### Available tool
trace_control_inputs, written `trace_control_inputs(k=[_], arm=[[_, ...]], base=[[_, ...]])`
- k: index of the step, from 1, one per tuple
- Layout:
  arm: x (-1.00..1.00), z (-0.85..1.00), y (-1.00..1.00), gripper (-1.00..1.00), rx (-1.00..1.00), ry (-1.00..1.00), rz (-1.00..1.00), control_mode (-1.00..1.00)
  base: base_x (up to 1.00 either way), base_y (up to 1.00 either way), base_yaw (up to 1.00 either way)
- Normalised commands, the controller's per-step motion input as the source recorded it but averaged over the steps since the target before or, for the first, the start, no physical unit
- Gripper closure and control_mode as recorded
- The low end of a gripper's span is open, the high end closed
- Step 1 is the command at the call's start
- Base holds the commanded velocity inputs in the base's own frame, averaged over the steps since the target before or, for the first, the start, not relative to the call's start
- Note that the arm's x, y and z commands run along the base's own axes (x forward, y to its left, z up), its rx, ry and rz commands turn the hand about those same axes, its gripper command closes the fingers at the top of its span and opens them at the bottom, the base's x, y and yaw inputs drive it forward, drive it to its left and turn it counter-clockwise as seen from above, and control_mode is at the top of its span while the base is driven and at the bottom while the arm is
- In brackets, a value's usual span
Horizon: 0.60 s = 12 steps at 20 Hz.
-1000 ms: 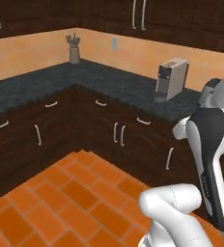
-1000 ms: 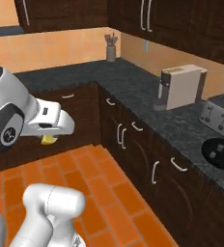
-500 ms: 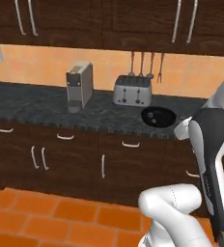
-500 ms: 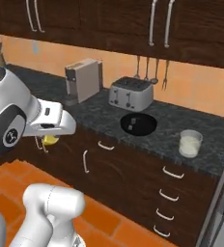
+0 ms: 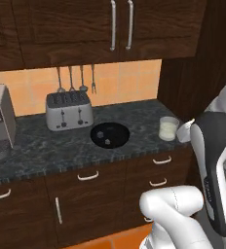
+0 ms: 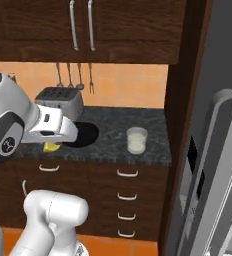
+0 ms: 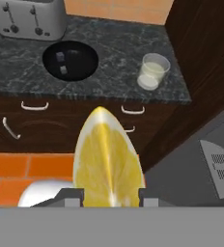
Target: Grab a lemon wedge from the fridge and one ice cube from the ice bowl, and put them in the glass of lemonade.
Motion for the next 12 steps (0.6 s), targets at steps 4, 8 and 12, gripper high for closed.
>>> trace_control_inputs(k=[4, 8, 12], arm=[[0.00, 0.00, 0.00, 1.00, 0.00, 0.00, 0.00, 1.00], [0.00, 0.00, 0.00, 1.00, 0.00, 0.00, 0.00, 1.00], [0.00, 0.00, 0.00, 1.00, 0.00, 0.00, 0.00, 1.00]], base=[[0.43, 0.17, -0.22], [0.57, 0.00, -0.02], [0.82, 0.09, -0.11]])
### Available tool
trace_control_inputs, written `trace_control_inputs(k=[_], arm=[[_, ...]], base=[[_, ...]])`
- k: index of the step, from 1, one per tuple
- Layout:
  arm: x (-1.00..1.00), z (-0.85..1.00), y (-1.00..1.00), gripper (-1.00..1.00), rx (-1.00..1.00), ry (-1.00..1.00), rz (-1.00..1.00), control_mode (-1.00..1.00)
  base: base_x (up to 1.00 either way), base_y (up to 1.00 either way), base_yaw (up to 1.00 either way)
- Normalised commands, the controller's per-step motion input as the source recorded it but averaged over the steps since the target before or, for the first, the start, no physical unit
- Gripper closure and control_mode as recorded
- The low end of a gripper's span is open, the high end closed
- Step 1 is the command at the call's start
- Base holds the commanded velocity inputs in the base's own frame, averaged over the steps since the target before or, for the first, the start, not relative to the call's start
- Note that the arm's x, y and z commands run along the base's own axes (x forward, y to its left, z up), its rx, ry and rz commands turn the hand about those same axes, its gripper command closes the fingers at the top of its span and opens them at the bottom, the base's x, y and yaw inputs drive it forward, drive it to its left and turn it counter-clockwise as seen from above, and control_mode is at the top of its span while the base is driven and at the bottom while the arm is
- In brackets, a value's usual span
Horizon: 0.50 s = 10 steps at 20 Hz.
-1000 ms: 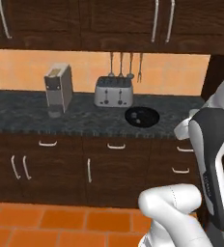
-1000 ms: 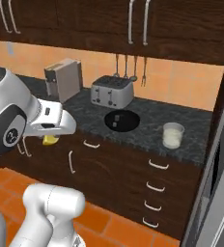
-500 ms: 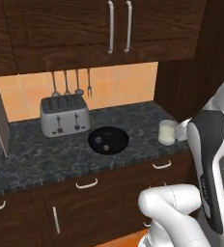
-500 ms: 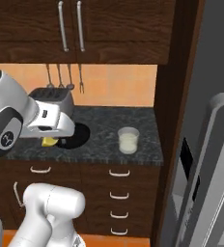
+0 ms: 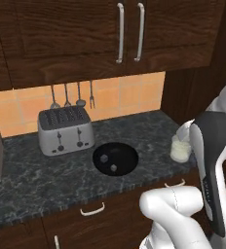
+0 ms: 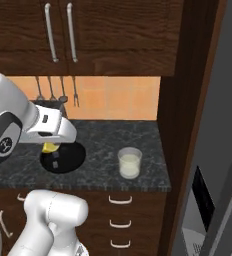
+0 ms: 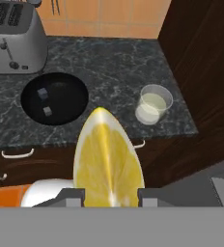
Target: Grab a lemon wedge from the fridge and one ice cube from the ice bowl, and put them in the glass of lemonade.
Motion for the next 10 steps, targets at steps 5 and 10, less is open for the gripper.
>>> trace_control_inputs(k=[5, 10], arm=[[0.00, 0.00, 0.00, 1.00, 0.00, 0.00, 0.00, 1.00], [0.00, 0.00, 0.00, 1.00, 0.00, 0.00, 0.00, 1.00]], base=[[0.73, 0.02, -0.10], [0.34, 0.00, -0.05]])
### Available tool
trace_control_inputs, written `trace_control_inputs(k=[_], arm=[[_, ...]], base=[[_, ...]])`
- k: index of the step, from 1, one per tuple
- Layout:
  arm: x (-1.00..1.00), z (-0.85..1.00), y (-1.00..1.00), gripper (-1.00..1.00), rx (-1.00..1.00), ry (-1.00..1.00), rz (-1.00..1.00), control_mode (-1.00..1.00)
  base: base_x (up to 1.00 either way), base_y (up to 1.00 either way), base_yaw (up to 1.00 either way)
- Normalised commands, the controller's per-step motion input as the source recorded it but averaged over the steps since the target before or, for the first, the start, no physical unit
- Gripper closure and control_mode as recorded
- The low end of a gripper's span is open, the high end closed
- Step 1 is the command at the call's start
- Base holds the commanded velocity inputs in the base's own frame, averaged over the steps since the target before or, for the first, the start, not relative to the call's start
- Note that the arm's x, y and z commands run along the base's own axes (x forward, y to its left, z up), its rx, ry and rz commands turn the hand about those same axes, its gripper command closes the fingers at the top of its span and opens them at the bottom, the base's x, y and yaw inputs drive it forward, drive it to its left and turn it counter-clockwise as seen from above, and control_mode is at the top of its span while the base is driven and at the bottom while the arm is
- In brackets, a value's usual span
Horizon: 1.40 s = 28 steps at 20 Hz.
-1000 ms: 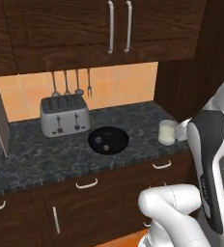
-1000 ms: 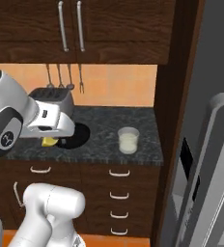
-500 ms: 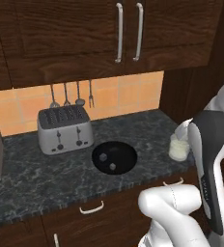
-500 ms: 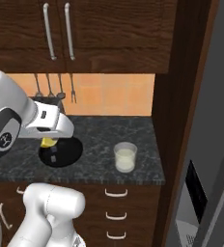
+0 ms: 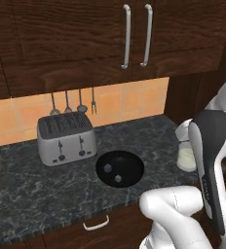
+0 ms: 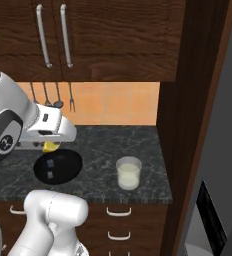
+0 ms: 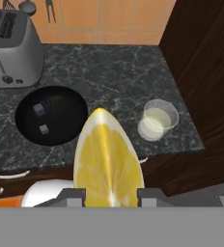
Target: Grab a lemon wedge from the fridge and one ice cube from the ice bowl, and put them in the glass of lemonade.
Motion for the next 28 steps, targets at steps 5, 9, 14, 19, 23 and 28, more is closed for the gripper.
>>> trace_control_inputs(k=[5, 9, 14, 19, 23, 28], arm=[[0.00, 0.00, 0.00, 1.00, 0.00, 0.00, 0.00, 1.00], [0.00, 0.00, 0.00, 1.00, 0.00, 0.00, 0.00, 1.00], [0.38, -0.45, -0.14, 1.00, 0.09, 0.01, -0.03, -1.00], [0.49, -0.64, -0.15, 1.00, 0.06, 0.01, -0.08, -1.00], [0.93, -0.68, -0.56, 1.00, -0.02, 0.03, -0.14, -1.00], [1.00, -0.59, -0.97, 1.00, 0.00, 0.15, -0.18, -1.00]], base=[[0.00, 0.00, 0.00], [0.03, 0.00, 0.00], [0.00, 0.00, 0.00], [0.00, 0.00, 0.00], [0.00, 0.00, 0.00], [0.00, 0.00, 0.00]])
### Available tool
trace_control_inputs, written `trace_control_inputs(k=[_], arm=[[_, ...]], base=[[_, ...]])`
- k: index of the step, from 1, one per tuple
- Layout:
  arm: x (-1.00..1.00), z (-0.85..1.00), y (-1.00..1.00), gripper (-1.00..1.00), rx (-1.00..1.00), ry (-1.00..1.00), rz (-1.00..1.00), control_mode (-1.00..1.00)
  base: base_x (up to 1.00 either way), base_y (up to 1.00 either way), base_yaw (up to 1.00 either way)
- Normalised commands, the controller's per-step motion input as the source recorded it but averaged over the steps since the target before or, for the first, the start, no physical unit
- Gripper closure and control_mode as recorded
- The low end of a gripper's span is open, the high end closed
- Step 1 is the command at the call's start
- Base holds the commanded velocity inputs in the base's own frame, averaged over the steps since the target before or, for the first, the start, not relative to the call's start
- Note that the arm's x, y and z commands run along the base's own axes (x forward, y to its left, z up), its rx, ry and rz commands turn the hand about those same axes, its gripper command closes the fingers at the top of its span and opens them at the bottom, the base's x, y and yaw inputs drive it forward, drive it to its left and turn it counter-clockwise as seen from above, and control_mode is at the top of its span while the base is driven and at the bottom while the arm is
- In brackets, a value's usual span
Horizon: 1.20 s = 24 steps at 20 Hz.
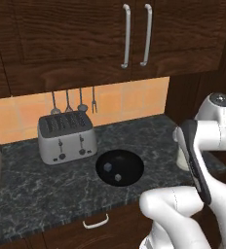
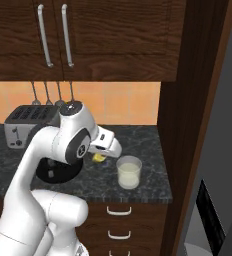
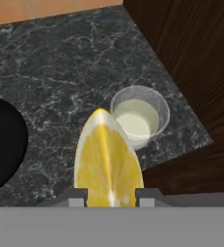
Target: Grab a lemon wedge from the fridge and one ice cube from the ice bowl, and put them in the glass of lemonade.
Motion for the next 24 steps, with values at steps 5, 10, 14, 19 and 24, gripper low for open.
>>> trace_control_inputs(k=[5, 10, 14, 19, 24], arm=[[0.60, -0.42, -0.70, 1.00, 0.00, 0.20, -0.11, -1.00], [0.22, -0.16, -0.26, 1.00, 0.00, 0.11, 0.00, -1.00], [0.21, -0.04, -0.16, 1.00, 0.00, 0.08, 0.00, -1.00], [0.21, 0.00, -0.08, 1.00, 0.00, 0.05, 0.00, -1.00], [0.31, 0.00, 0.08, 1.00, 0.00, 0.02, 0.00, -1.00]], base=[[0.00, 0.00, 0.00], [0.00, 0.00, 0.00], [0.00, 0.00, 0.00], [0.00, 0.00, 0.00], [0.00, 0.00, 0.00]])
